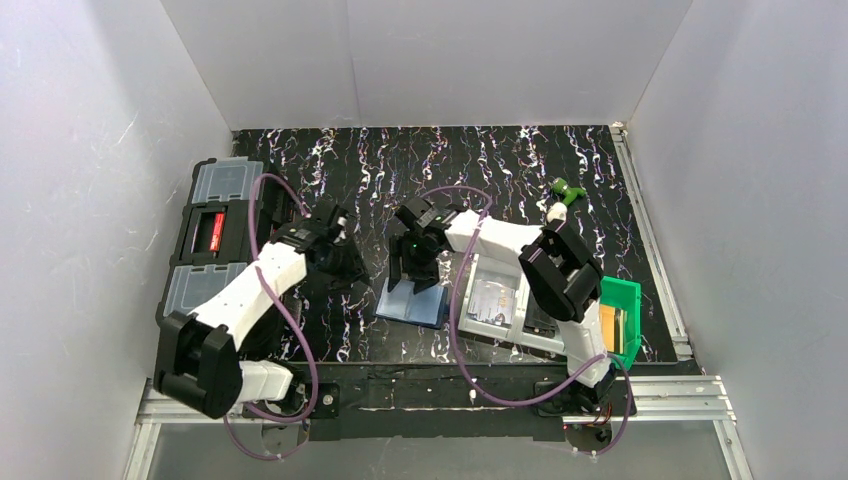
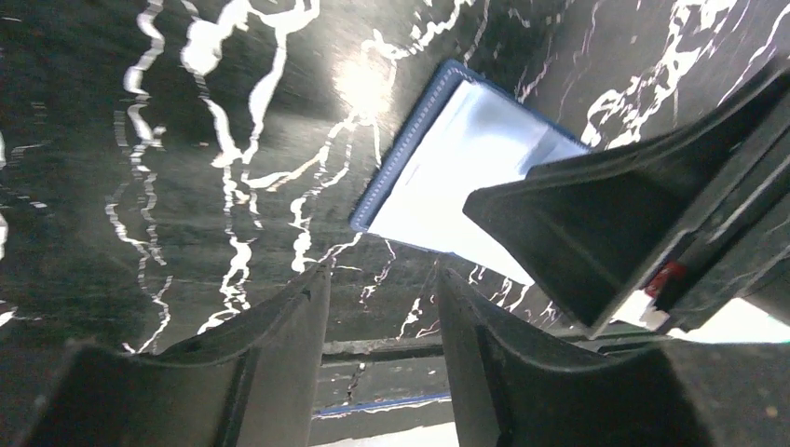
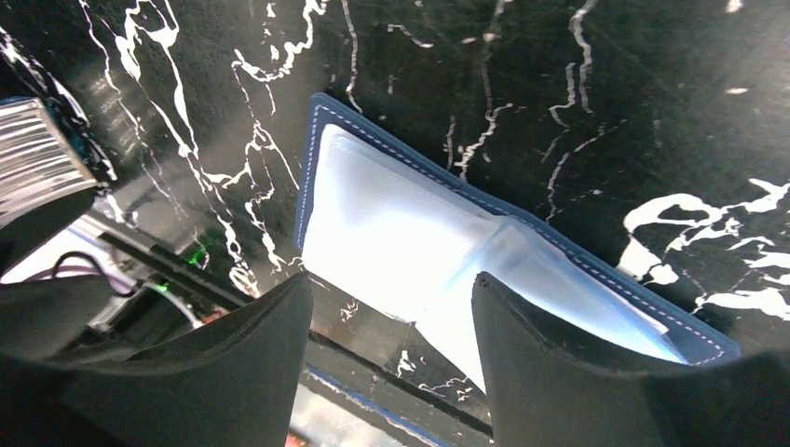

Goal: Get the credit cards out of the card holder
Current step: Remove the credit card from the card holder.

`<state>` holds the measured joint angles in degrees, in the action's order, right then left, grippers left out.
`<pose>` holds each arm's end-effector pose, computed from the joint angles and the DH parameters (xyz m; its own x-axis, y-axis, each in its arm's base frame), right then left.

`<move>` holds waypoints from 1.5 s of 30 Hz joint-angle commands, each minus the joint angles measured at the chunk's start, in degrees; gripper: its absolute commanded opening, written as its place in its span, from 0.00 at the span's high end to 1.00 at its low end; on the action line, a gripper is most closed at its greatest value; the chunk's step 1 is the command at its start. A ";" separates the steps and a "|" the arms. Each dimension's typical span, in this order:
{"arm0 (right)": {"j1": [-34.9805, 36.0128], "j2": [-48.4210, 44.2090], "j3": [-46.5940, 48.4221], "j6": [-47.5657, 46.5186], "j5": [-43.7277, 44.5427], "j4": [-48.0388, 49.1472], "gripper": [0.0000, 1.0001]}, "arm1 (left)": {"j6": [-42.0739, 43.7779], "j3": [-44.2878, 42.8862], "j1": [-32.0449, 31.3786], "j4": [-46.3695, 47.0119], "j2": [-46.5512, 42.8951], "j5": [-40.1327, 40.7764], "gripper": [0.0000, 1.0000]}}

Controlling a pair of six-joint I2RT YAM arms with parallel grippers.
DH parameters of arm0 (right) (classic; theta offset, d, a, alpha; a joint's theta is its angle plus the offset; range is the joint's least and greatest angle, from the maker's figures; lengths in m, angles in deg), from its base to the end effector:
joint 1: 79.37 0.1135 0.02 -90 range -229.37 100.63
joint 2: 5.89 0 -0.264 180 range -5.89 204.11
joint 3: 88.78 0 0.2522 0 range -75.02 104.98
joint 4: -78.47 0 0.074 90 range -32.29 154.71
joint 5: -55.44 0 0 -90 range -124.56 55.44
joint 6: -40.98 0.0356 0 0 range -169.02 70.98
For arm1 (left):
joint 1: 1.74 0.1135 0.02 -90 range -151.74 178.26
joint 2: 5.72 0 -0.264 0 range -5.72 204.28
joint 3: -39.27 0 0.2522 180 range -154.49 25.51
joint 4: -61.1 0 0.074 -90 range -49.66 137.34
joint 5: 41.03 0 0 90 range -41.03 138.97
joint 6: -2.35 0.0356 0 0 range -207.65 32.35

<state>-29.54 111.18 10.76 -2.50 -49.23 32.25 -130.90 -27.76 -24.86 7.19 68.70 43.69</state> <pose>0.2696 0.3333 0.1754 -0.9869 -0.0809 -0.1395 -0.1386 0.8678 0.4772 0.2303 -0.1019 0.2394 -0.8833 -0.3647 -0.2945 -0.2383 0.8904 -0.3878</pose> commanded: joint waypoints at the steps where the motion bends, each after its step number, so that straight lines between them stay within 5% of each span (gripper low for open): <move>1: 4.16 2.61 6.89 -3.61 9.85 -8.72 0.29 | 1.34 0.33 5.23 -3.26 -3.02 -1.63 0.54; 15: 10.89 17.91 25.53 -8.69 24.16 -25.94 0.24 | 0.69 -2.28 11.14 -1.51 -2.63 -9.22 0.52; 21: 10.64 18.66 22.05 -9.08 20.79 -24.11 0.36 | 0.82 -0.17 11.26 -0.05 -2.48 -10.56 0.52; 35: 6.64 14.33 10.76 -9.37 5.46 -11.36 0.87 | 2.77 5.91 7.74 5.61 2.95 -15.74 0.55; 45: 3.78 7.61 0.52 -10.29 -9.04 4.69 0.96 | 1.12 4.25 2.01 9.07 11.13 -13.13 0.72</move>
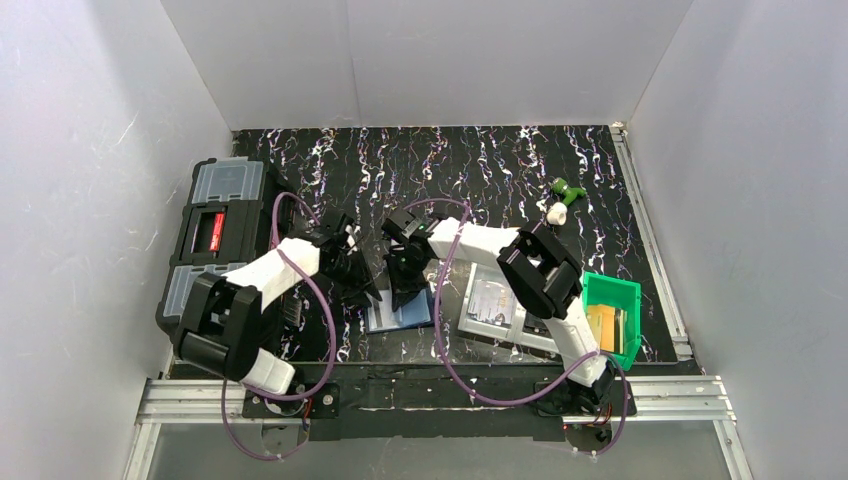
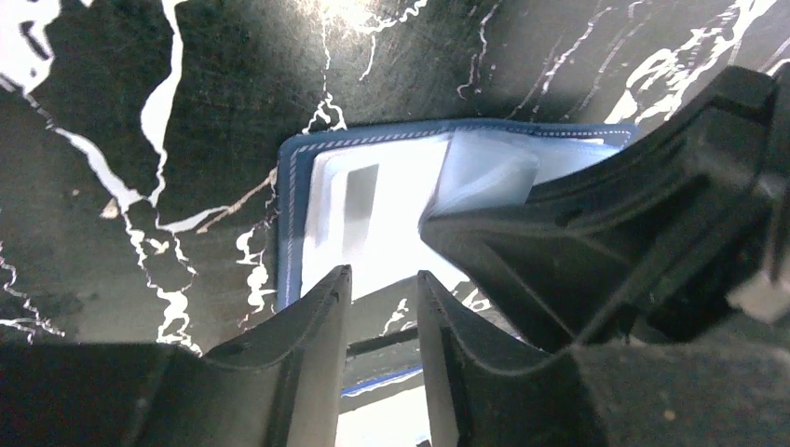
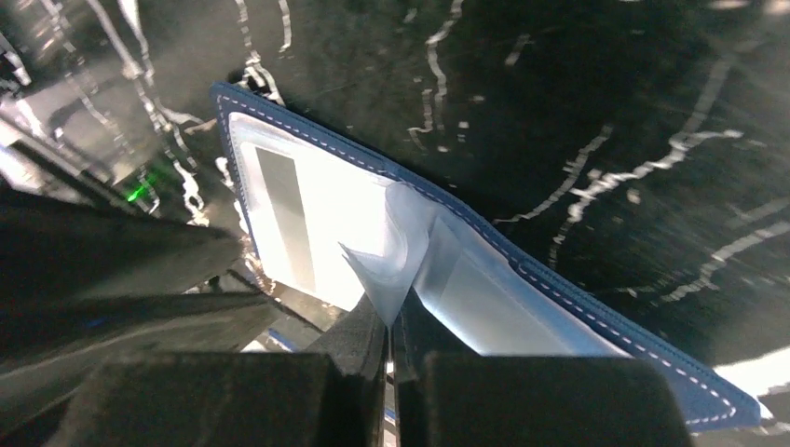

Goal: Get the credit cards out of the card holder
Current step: Remove the credit card from the card holder.

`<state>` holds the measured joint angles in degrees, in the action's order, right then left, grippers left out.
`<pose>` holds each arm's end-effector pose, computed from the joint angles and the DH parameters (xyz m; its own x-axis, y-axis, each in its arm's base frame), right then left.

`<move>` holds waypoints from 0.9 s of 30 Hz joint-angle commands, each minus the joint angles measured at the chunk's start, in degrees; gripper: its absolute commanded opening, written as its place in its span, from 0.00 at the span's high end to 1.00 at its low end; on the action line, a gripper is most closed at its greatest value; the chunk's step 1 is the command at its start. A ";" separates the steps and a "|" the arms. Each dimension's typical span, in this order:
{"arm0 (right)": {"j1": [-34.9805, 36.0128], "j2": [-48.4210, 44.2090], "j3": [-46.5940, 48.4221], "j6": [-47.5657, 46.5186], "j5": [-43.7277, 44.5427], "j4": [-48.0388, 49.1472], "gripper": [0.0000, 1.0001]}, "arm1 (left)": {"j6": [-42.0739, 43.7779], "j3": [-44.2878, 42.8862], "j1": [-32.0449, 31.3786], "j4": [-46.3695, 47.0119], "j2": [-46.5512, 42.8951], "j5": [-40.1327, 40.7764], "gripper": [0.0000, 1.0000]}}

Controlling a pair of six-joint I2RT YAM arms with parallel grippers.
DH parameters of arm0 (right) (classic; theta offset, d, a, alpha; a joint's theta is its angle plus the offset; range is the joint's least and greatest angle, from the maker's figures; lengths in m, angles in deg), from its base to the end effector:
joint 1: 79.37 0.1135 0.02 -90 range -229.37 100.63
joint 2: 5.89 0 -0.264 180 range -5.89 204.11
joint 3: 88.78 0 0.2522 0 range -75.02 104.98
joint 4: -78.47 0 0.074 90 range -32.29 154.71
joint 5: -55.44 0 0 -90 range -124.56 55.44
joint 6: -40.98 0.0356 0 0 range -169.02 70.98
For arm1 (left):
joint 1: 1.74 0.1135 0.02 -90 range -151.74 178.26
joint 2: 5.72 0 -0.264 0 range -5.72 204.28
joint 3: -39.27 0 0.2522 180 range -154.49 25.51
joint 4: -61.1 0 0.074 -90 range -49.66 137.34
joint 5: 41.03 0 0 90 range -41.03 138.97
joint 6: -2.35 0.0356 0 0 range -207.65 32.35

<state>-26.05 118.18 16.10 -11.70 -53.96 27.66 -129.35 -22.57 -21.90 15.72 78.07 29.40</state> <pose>0.2551 0.3622 0.1482 -0.9461 -0.3130 -0.0828 -0.3152 0.8325 0.4556 0.2464 -0.1031 0.1824 -0.9434 -0.3214 -0.0822 -0.2433 0.8387 -0.4872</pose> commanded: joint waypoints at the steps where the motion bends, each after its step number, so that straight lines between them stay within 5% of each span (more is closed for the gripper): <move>1: -0.02 -0.01 -5.55 -0.92 -5.17 10.38 0.95 | -0.61 -0.93 -1.06 0.75 2.24 1.53 0.75; 6: -1.46 -2.84 -8.77 0.17 -8.88 15.00 0.94 | -1.33 -0.55 -1.59 2.12 5.19 2.31 0.86; 16: -1.63 -6.84 -10.48 0.36 -10.58 18.06 0.84 | -2.29 -0.79 -2.53 3.06 8.38 3.69 0.91; 27: -1.64 -9.97 -10.72 -0.52 -10.17 17.99 0.58 | -1.80 -0.90 -2.95 3.84 9.31 3.44 0.91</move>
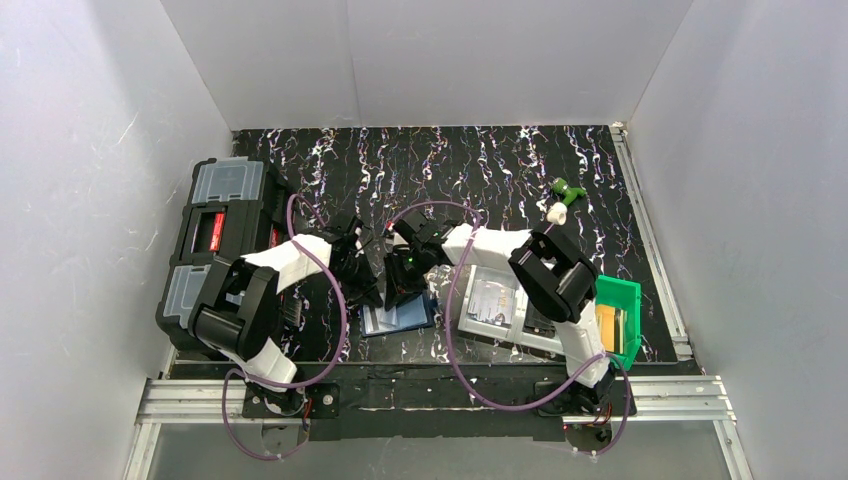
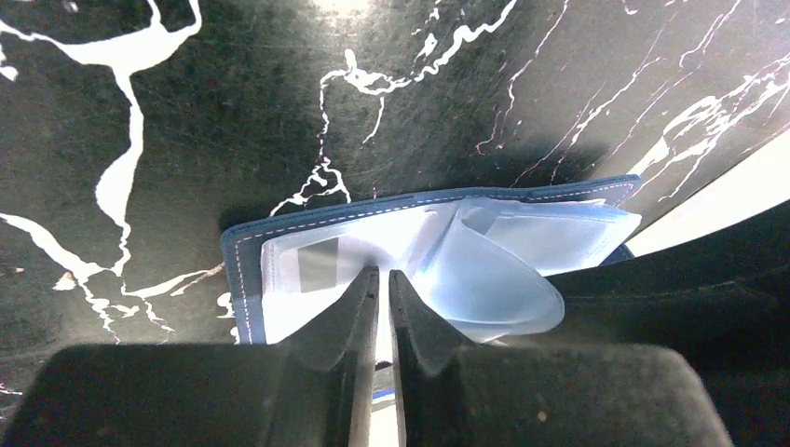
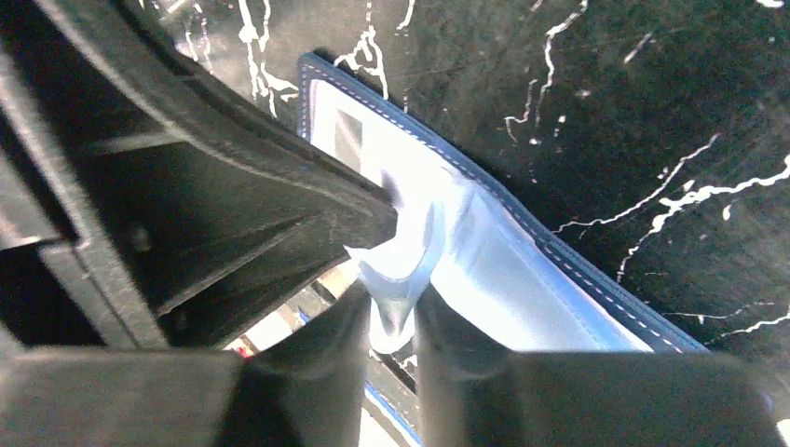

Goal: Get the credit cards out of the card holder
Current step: Remove the credit card from the card holder.

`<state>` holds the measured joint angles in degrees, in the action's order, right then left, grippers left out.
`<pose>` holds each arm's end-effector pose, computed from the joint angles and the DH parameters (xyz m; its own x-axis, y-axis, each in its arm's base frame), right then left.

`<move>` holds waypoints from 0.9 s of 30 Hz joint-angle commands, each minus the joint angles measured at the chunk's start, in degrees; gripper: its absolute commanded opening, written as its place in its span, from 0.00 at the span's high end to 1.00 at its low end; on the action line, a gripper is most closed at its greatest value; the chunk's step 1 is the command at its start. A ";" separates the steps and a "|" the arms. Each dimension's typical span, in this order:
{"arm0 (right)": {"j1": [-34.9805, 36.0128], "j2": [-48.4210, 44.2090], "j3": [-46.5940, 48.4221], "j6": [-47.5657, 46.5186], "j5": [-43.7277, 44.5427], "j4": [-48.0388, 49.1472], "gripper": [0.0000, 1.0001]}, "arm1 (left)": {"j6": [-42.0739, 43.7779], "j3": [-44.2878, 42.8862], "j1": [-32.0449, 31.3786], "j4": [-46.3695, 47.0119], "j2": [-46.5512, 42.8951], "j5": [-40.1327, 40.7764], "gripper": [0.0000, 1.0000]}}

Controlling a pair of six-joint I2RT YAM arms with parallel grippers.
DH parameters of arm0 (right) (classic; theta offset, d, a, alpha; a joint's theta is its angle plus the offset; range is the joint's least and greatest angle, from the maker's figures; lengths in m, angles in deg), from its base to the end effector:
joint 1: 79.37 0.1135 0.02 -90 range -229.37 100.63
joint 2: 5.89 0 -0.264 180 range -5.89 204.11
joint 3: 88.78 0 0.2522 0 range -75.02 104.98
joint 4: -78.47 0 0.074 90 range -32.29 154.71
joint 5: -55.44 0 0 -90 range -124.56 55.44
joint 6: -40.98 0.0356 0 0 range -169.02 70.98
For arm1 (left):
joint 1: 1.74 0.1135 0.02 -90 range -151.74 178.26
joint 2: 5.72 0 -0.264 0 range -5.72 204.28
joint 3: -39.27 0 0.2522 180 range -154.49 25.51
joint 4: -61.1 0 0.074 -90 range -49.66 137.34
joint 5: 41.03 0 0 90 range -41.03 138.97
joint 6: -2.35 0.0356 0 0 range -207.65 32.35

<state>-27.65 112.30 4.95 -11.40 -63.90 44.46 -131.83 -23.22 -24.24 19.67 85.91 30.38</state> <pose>0.2522 0.3477 0.1522 -0.9329 -0.3231 -0.1593 -0.3454 0.6769 0.6500 0.2577 -0.1190 0.1530 -0.9459 -0.3232 -0.0290 -0.2768 0.8504 -0.4474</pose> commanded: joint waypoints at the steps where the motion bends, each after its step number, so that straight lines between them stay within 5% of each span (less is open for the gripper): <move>1: -0.04 -4.30 0.69 -0.98 0.18 0.68 0.55 | 0.79 -0.36 -0.73 -0.11 1.39 2.29 0.91; 5: -0.07 -5.07 1.86 -1.70 2.17 -1.71 0.40 | 1.15 -1.17 -1.31 -0.15 0.78 1.65 0.91; 12: -0.84 -8.48 1.94 -1.82 5.27 -4.32 0.29 | 1.29 -3.14 -2.23 -1.39 -1.69 0.68 0.90; 27: -4.12 -20.68 -4.03 -2.06 8.66 -6.93 0.28 | 1.44 -8.56 -5.74 -2.65 -0.14 -2.26 0.88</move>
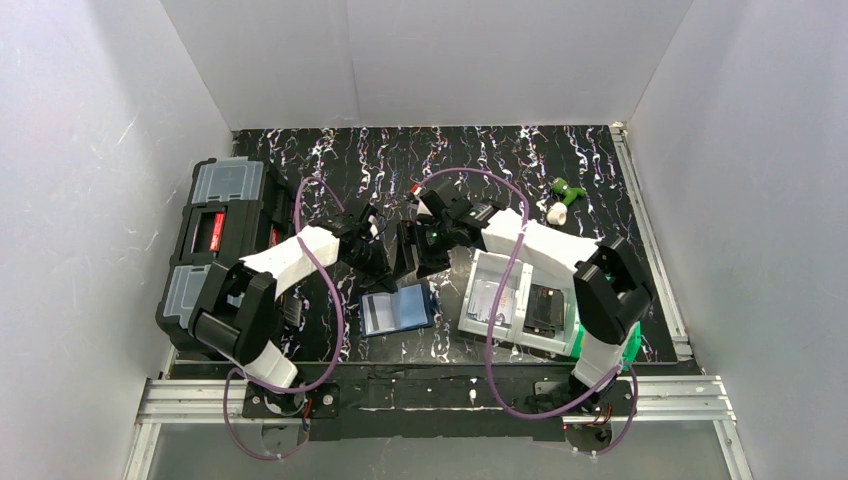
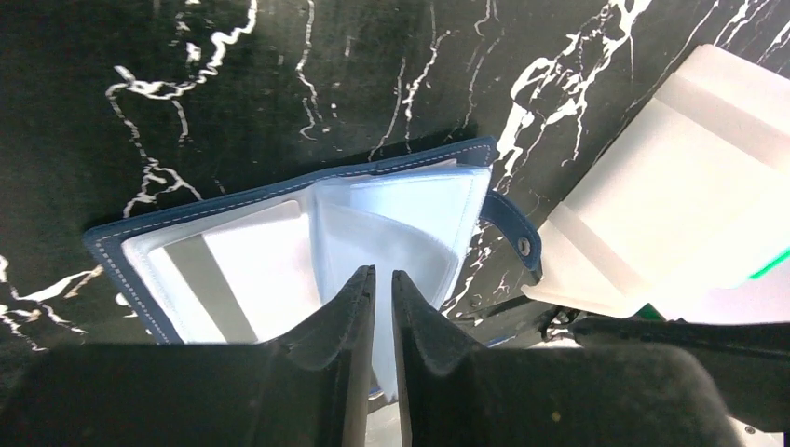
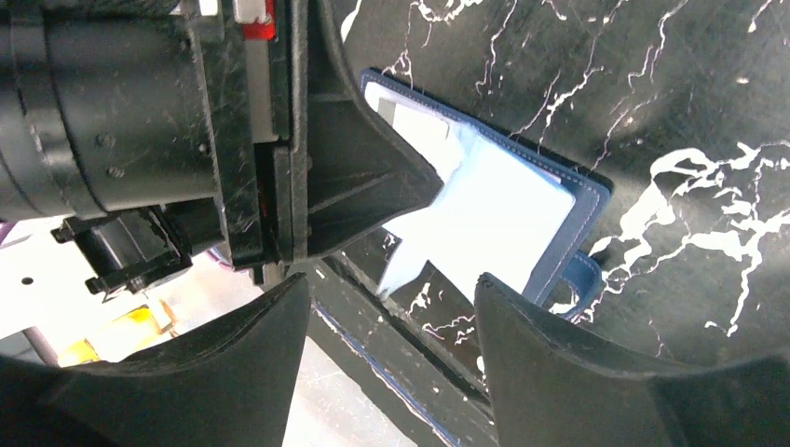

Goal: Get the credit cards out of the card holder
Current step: Remove the credit card from the card holder.

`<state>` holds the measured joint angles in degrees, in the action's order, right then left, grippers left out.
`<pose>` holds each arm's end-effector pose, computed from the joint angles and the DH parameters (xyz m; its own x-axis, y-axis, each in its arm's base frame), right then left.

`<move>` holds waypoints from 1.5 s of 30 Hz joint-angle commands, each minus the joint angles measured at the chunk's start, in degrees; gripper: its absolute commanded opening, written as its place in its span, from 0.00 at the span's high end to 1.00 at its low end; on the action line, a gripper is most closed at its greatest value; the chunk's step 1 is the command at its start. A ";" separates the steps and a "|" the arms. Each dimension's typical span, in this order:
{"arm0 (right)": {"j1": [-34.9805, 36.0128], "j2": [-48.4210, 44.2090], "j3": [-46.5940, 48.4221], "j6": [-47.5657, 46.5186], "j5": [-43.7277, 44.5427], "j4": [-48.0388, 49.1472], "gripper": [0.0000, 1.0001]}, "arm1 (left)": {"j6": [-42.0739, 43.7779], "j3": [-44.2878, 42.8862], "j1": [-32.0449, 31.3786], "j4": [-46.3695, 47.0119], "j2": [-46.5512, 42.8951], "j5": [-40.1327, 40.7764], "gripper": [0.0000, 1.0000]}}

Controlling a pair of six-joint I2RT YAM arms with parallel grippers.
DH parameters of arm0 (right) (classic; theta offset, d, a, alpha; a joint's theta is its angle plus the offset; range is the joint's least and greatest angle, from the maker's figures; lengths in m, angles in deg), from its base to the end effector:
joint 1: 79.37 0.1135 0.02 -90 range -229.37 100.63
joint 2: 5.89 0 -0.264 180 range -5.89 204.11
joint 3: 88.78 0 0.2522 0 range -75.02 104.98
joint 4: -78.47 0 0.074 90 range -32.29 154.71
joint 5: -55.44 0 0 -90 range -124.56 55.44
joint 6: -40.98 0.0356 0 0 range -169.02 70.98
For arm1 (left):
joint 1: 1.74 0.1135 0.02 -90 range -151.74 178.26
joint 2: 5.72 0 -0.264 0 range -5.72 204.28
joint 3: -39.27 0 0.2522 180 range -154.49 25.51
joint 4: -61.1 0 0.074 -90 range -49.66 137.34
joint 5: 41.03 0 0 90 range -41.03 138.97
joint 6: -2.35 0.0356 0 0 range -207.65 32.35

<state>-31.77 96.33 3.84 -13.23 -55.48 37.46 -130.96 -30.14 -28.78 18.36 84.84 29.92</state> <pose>0.2554 0.2985 0.2466 -0.9155 -0.1924 -0.3534 -0.3787 0.7089 0.5950 0.2665 -0.1491 0.1898 -0.9645 -0.2357 -0.1192 -0.1428 0.8451 -0.5151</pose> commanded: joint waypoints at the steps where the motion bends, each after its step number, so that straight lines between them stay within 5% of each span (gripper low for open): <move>1: -0.11 -5.43 -4.03 -0.04 0.41 0.36 0.29 | 0.61 -1.73 -1.41 -0.96 1.79 -2.28 0.88; 14: -1.37 -6.94 -9.84 0.52 0.72 0.44 0.33 | 1.08 -2.90 -2.49 2.23 9.43 -4.30 0.87; 36: -1.37 -4.73 -6.83 1.66 -2.78 0.74 0.33 | 3.72 -5.86 -1.72 -5.89 0.65 2.26 0.80; 45: -0.35 -1.58 -3.82 2.35 -4.71 0.45 0.35 | 4.62 -2.00 3.11 -7.82 -5.13 3.38 0.79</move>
<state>-32.82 92.85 -3.67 -11.46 -58.08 37.67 -127.73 -34.11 -28.01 13.62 85.35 31.95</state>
